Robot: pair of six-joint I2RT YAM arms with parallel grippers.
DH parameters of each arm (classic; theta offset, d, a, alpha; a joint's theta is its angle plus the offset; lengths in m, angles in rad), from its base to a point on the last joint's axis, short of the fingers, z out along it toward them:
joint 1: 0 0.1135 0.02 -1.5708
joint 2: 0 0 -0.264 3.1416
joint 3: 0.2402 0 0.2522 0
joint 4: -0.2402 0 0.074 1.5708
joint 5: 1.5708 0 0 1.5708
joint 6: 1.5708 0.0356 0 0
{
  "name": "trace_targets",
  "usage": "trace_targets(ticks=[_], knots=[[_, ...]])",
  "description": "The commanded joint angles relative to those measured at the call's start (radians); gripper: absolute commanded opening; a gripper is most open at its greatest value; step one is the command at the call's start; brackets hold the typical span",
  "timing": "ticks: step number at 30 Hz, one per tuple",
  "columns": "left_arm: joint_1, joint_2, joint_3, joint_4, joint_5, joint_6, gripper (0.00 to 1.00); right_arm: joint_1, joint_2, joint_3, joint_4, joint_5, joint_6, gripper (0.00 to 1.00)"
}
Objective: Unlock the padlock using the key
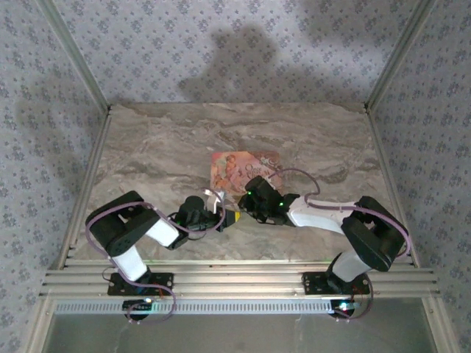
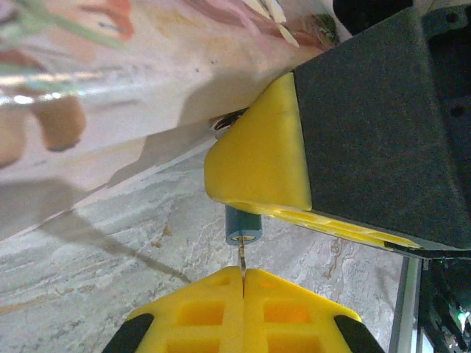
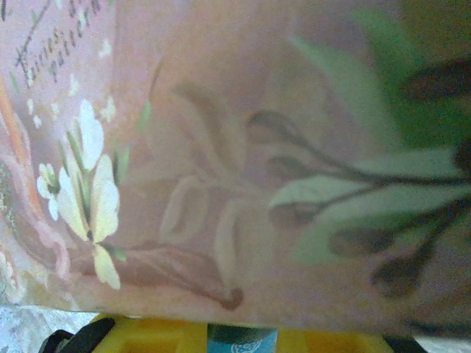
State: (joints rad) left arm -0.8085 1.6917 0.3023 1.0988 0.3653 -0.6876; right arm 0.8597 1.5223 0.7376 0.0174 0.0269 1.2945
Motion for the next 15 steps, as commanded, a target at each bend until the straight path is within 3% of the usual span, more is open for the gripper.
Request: trace_targets(ticks=[1, 10, 15], knots=[[-0.002, 0.024, 0.006, 0.138, -0.001, -0.017, 0.0, 0.006, -0.022, 0.006, 0.026, -0.027, 0.023, 0.0], [-0.012, 0.011, 0.062, 0.264, -0.008, -0.12, 0.0, 0.054, 0.026, -0.006, 0.051, -0.04, 0.056, 0.0], [-0.046, -0.017, 0.084, 0.149, -0.051, -0.015, 0.0, 0.057, 0.046, -0.016, 0.102, -0.061, 0.079, 0.0]])
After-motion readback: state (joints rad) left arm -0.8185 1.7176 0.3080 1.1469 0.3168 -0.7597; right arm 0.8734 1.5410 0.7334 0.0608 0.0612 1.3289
